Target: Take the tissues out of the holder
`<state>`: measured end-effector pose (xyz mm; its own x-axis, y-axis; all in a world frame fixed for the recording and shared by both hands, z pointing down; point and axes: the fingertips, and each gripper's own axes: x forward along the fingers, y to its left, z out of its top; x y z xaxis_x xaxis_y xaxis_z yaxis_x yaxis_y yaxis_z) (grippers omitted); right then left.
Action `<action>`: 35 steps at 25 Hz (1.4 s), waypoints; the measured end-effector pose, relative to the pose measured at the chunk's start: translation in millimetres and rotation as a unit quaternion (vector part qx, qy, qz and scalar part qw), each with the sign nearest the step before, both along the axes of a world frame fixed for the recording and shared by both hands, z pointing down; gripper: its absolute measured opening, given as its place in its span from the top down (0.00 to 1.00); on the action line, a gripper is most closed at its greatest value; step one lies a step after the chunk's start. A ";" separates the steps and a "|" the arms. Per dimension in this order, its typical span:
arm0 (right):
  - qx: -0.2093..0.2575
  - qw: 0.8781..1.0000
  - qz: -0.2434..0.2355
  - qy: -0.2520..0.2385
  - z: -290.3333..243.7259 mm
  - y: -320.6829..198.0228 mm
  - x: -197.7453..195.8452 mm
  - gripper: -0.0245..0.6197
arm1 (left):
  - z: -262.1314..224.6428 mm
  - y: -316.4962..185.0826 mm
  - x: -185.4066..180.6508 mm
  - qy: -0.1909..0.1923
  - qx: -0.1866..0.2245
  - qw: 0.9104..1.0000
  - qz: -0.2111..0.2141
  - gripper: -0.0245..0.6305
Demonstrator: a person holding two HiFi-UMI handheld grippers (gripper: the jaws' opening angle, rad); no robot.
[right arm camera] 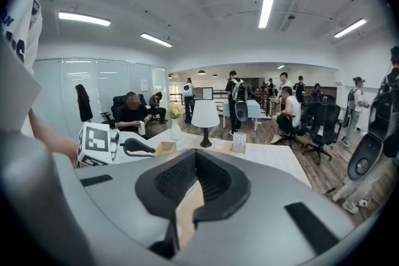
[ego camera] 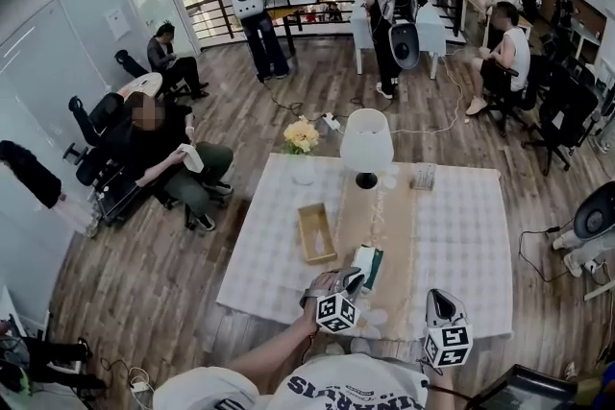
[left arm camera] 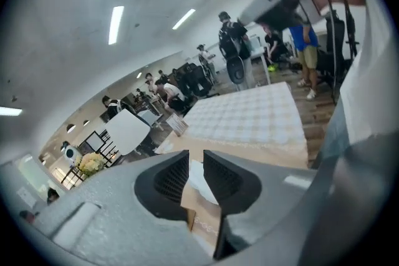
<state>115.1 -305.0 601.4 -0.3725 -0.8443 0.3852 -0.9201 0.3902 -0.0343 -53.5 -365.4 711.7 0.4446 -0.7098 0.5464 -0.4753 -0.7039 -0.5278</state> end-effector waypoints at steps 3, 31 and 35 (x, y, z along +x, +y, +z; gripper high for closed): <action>0.012 0.999 -0.044 -0.004 -10.8 -10.3 -24.8 0.95 | -55.6 9.5 -2.9 0.086 0.005 0.996 -0.017 0.85; 0.074 0.975 -0.211 -0.017 -48.9 -31.2 -184.5 0.95 | -163.8 62.9 -168.8 0.354 0.031 0.915 -0.191 0.96; 0.066 0.976 -0.207 -0.015 -48.5 -27.4 -185.4 0.95 | -168.5 62.9 -173.3 0.350 0.029 0.919 -0.179 0.96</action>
<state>-70.3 -332.4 552.8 -0.7011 -0.6610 0.2675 -0.6825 0.7307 0.0169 -226.8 -302.5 543.2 0.4045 -0.8981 0.1726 -0.9086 -0.4162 -0.0364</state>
